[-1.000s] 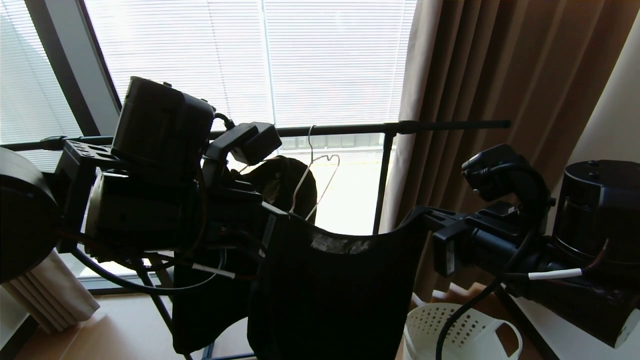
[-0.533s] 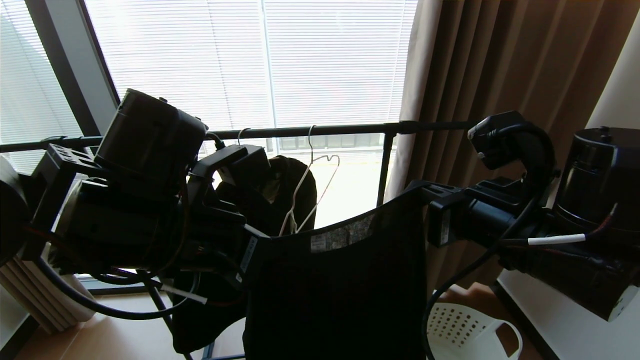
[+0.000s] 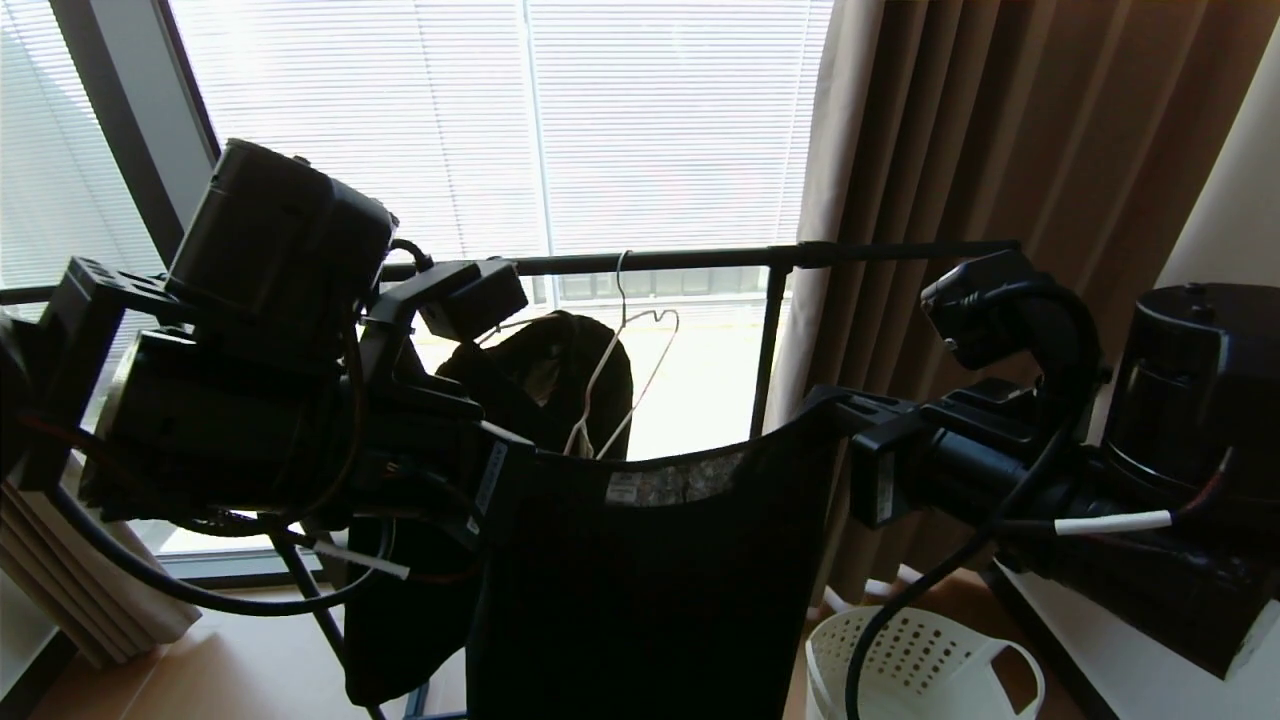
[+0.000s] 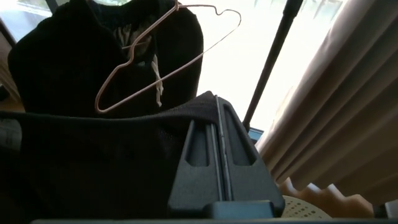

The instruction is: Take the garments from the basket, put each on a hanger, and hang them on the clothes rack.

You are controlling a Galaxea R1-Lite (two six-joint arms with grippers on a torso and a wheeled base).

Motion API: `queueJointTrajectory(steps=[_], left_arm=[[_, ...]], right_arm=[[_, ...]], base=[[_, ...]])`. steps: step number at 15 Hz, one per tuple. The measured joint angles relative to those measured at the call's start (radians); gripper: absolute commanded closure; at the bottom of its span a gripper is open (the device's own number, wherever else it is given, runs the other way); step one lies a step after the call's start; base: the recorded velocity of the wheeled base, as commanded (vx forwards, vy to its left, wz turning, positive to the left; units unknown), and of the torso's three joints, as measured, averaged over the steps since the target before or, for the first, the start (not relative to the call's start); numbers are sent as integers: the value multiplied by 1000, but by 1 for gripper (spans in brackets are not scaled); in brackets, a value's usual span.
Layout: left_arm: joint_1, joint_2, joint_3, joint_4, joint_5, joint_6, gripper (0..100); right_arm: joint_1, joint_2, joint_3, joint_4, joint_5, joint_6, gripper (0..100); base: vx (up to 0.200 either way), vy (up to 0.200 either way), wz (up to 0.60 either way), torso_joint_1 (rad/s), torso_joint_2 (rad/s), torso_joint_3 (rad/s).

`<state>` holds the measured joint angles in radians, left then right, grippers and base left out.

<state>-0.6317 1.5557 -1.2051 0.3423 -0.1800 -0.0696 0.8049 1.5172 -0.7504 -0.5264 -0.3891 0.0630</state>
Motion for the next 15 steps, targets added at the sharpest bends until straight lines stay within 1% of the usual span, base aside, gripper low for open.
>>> queueJointTrajectory(steps=[2, 3, 5, 6, 7, 11, 13, 15], left_arm=[[16, 23, -47, 0, -9, 0, 100], [21, 40, -73, 1, -9, 1, 100], [34, 86, -148, 1, -10, 10, 100], [37, 108, -181, 1, -11, 13, 100], [38, 132, -214, 1, -11, 15, 100], [14, 207, -334, 19, -28, 19, 100], [-22, 231, -412, 50, -48, 22, 100], [-51, 244, -457, 55, -74, 24, 100]], right_arm=[[33, -14, 42, 1, -1, -7, 100], [48, -20, 64, 0, -1, -30, 100], [78, -39, 119, 1, 7, -116, 100], [94, -49, 138, 0, 11, -131, 100], [109, -58, 153, 0, 19, -137, 100], [220, -77, 177, -7, 88, -139, 100], [293, -47, 152, -32, 113, -132, 100], [352, 6, 124, -91, 118, -111, 100]], base=[[0, 0, 0, 0, 0, 0], [0, 0, 0, 0, 0, 0], [0, 0, 0, 0, 0, 0], [0, 0, 0, 0, 0, 0], [0, 0, 0, 0, 0, 0], [0, 0, 0, 0, 0, 0], [0, 0, 0, 0, 0, 0], [0, 0, 0, 0, 0, 0]])
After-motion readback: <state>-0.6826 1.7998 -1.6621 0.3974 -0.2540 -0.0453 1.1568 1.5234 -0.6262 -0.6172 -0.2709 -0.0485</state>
